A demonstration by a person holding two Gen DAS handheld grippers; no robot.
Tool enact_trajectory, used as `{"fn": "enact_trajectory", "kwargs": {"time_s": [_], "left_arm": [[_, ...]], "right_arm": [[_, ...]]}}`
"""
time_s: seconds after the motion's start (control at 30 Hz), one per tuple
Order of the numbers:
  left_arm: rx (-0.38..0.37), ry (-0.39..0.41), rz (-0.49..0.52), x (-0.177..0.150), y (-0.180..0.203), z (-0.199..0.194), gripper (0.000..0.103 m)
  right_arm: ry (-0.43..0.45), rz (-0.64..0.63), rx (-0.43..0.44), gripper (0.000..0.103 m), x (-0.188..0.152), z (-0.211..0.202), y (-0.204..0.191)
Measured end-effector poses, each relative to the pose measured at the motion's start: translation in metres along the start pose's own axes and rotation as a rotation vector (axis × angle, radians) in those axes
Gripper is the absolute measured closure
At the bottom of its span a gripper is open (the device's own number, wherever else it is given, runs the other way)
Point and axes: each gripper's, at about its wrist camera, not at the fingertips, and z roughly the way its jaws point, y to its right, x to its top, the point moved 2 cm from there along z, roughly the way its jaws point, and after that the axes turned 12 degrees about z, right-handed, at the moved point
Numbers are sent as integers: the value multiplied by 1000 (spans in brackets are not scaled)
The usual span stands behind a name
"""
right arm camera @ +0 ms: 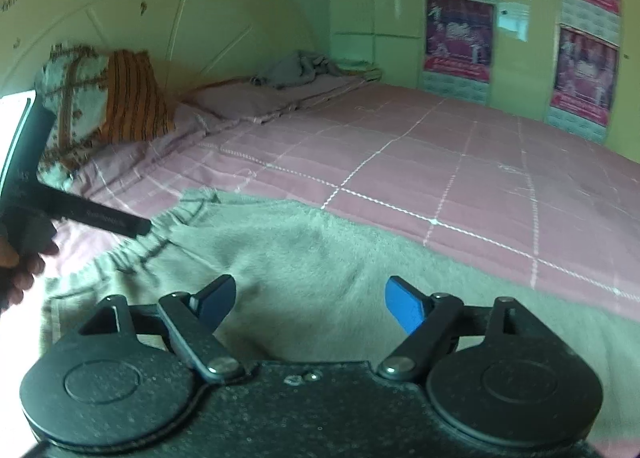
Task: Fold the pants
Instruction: 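Close the left tool on the waistband while the right tool grasps beside it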
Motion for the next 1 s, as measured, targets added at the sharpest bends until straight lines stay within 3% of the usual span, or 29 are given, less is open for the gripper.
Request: {"fn": "enact_trajectory", "kwargs": {"time_s": [0.17, 0.3, 0.37, 0.67, 0.7, 0.73, 0.8, 0.93, 1.0], "left_arm": [[-111, -46, -41, 10, -9, 50, 0], [-146, -75, 19, 14, 2, 86, 0], [-181, -97, 35, 13, 7, 101, 9], [-214, -56, 34, 13, 9, 110, 22], [-207, -52, 32, 13, 10, 109, 23], [-198, -50, 33, 13, 11, 108, 25], [-179, -47, 33, 14, 14, 105, 30], [-133, -45, 15, 15, 15, 90, 50], [-110, -25, 24, 13, 13, 74, 52]], "right_arm": [[-93, -62, 7, 22, 19, 67, 18], [-136, -71, 9, 22, 33, 110, 34], [-159, -79, -4, 23, 41, 131, 43], [-272, -106, -15, 39, 54, 199, 68], [-273, -113, -4, 50, 53, 200, 67], [-278, -122, 10, 70, 53, 201, 65], [-297, -130, 28, 93, 51, 197, 58], [-251, -197, 12, 98, 43, 168, 42], [-185, -204, 41, 98, 43, 129, 32]]}}
